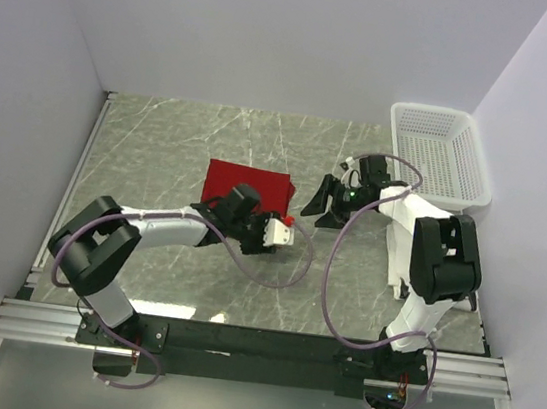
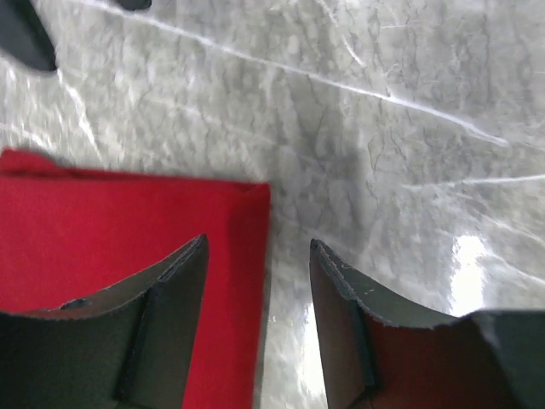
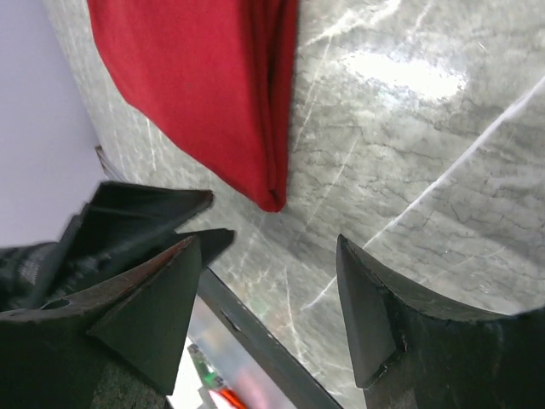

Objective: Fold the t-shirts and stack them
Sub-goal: Neatly place the folded tshirt to the corner

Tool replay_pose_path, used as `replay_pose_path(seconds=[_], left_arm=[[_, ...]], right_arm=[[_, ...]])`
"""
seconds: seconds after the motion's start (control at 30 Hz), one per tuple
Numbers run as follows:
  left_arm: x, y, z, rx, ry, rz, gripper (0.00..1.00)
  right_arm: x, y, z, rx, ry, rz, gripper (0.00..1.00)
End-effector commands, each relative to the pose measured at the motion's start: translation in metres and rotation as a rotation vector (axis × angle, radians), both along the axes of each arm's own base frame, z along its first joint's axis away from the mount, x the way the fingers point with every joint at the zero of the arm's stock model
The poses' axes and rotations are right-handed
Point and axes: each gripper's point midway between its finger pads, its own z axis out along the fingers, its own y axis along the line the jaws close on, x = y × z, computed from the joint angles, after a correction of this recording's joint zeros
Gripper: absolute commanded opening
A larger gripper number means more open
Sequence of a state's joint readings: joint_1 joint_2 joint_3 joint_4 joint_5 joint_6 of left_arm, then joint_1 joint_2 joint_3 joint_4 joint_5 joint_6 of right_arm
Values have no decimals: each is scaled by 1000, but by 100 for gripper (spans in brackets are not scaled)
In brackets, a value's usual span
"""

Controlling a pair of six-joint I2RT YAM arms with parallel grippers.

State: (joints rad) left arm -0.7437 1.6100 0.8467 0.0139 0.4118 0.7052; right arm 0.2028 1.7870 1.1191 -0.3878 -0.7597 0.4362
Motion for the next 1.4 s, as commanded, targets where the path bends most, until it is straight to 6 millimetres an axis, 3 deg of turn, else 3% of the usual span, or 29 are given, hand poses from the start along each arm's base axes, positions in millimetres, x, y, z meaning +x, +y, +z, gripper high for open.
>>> replay_pose_path(seconds=[0.0, 0.2, 0.27, 0.37, 0.43, 0.5, 0.67, 0.8, 1.07, 1.2, 1.37], left_arm=[[14, -18, 6, -4, -176, -48, 56], [22, -22, -25, 67, -140, -20, 50], [26, -23, -27, 71, -147, -10, 43], [25, -25, -26, 62, -133, -19, 25], [24, -28, -16, 41, -124, -26, 7], [21, -33, 2, -9, -112, -44, 1], [15, -42, 43, -108, -66, -39, 1], [10, -45, 59, -137, -62, -58, 1], [5, -43, 66, -140, -72, -92, 1], [-3, -39, 60, -122, -51, -111, 1], [-11, -39, 63, -136, -48, -150, 1]], right_arm=[[7, 3, 0, 33, 17, -56, 72], [4, 5, -7, 53, 52, -75, 73], [4, 4, -11, 54, 62, -85, 73], [3, 7, -18, 64, 88, -92, 76], [3, 10, -23, 69, 96, -94, 76], [7, 11, -27, 73, 97, -101, 77], [13, 25, -24, 150, 114, -123, 86], [12, 45, -19, 196, 134, -84, 89], [1, 69, -29, 271, 262, -13, 91], [4, 74, -24, 285, 255, -3, 91], [10, 87, -35, 302, 286, 42, 85]])
